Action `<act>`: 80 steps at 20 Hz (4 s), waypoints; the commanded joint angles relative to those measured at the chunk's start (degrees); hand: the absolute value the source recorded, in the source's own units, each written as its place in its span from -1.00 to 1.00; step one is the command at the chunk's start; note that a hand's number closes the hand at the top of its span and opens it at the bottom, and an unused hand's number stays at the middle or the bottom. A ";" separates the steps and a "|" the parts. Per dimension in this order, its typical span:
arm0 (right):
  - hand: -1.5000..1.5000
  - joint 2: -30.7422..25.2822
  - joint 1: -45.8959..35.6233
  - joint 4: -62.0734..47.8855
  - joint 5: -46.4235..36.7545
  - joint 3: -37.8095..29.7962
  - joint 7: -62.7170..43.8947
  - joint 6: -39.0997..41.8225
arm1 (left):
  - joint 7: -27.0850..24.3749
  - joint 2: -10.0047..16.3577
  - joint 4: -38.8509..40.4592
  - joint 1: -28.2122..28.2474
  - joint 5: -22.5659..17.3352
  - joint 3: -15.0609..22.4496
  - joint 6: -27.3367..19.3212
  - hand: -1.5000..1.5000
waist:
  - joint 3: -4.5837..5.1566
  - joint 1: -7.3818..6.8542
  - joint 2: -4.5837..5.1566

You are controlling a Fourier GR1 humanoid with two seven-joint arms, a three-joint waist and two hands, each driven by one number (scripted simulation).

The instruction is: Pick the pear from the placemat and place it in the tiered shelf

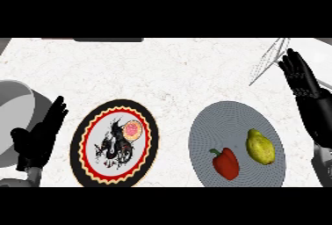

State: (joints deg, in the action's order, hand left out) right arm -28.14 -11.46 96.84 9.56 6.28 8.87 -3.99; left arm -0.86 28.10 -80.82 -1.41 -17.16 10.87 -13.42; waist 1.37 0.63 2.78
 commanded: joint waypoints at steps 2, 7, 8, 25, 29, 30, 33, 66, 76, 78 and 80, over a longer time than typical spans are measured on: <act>1.00 4.85 -0.39 -5.44 8.60 -4.23 -6.56 -1.17 | 3.16 0.47 0.77 -1.61 -0.69 -0.88 0.74 0.00 | -1.41 -0.55 -2.52; 1.00 1.48 9.13 -20.94 4.44 -6.37 -21.06 -11.54 | 0.63 1.65 0.40 0.53 -1.36 -2.40 1.35 0.00 | -0.37 -0.92 0.24; 1.00 4.51 9.39 -22.72 6.36 -9.84 -22.91 -17.44 | 1.03 1.48 0.79 1.23 -2.09 -2.94 1.29 0.00 | -0.78 -0.76 -0.65; -1.00 -13.54 1.54 -1.37 -1.87 3.14 -72.17 -14.18 | 2.68 3.02 1.65 2.11 -3.44 -5.97 6.73 0.00 | -1.24 -0.51 -3.06; -1.00 -15.13 -2.76 -3.27 5.19 5.95 -74.54 -2.96 | 0.99 2.27 2.37 2.25 -2.28 -5.61 6.69 0.00 | -1.31 -1.71 -2.66; -1.00 -16.71 -0.93 -1.86 8.43 6.45 -72.73 1.87 | 1.43 1.49 2.31 2.12 -2.17 -5.40 5.70 0.00 | -1.34 -1.17 -2.74; -1.00 -18.91 -2.80 -3.56 12.51 9.44 -74.14 9.69 | 1.73 1.47 1.81 1.66 -1.88 -5.27 5.71 0.00 | -1.35 -2.09 -2.55; -1.00 -3.69 0.79 -21.58 -6.80 10.74 -58.89 21.01 | 2.81 -5.16 0.09 4.26 5.78 -12.50 10.76 0.00 | -1.37 -0.73 -2.80; 1.00 -0.16 0.80 -25.21 -6.91 8.62 -57.12 21.35 | 6.32 -5.76 -1.27 2.37 6.81 -12.46 9.73 0.00 | -1.42 -0.89 -2.74; 1.00 -1.01 -1.08 -24.43 -6.71 8.86 -57.88 24.34 | 4.99 -5.68 -0.26 2.57 5.89 -12.68 11.86 0.00 | -1.38 -1.03 -2.70; 1.00 -0.89 -0.20 -26.66 -10.20 9.55 -53.43 23.13 | 4.07 -6.06 2.51 1.24 6.66 -13.18 11.19 0.00 | -1.40 -0.94 -2.54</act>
State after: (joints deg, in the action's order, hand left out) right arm -32.01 -12.23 75.08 0.67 14.37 -48.54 18.71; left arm 3.93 22.60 -80.54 1.08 -10.96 -2.16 -2.46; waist 1.85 0.00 -1.27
